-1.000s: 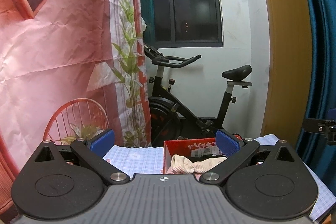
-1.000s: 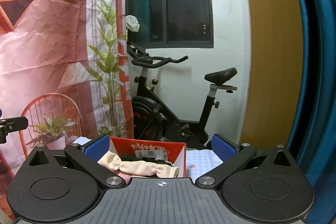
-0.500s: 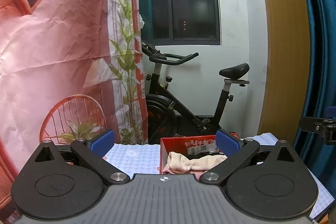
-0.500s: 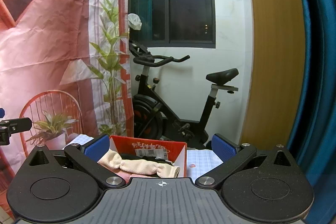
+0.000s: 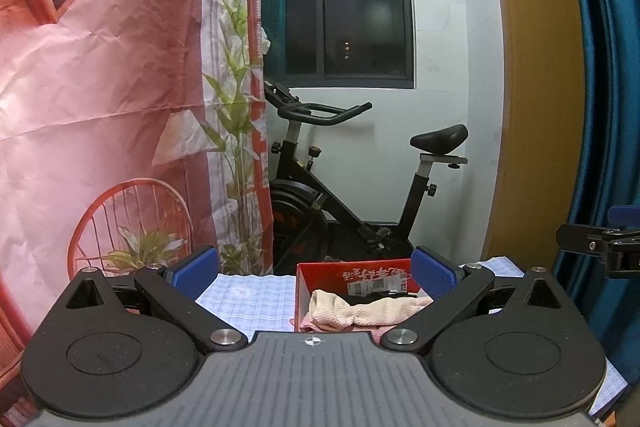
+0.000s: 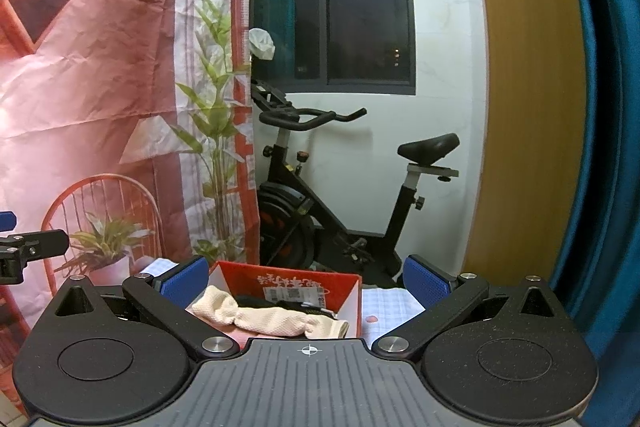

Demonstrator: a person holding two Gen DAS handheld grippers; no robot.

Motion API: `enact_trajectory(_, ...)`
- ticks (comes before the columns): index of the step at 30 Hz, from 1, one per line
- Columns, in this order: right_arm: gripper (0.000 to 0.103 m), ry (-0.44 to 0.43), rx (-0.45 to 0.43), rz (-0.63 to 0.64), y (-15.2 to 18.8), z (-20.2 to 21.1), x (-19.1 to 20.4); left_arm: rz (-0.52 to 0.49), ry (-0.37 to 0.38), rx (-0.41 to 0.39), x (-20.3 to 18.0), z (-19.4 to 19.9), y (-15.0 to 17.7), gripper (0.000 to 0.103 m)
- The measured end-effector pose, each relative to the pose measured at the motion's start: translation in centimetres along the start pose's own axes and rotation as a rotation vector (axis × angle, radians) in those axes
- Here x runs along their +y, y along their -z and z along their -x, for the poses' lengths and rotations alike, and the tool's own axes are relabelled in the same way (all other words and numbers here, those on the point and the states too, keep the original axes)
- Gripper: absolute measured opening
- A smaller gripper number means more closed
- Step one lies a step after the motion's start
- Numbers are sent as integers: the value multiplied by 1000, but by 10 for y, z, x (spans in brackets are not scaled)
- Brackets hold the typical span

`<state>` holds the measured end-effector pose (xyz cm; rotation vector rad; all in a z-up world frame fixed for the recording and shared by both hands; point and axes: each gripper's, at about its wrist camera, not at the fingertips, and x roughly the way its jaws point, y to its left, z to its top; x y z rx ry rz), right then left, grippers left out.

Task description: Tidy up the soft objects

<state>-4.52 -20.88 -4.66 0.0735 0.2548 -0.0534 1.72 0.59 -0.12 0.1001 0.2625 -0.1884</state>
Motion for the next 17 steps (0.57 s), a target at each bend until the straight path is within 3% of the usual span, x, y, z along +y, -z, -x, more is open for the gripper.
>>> enact_trajectory(17,103,-14,1,-3,0,1,-1,7,15,-5,5,-2,2,103)
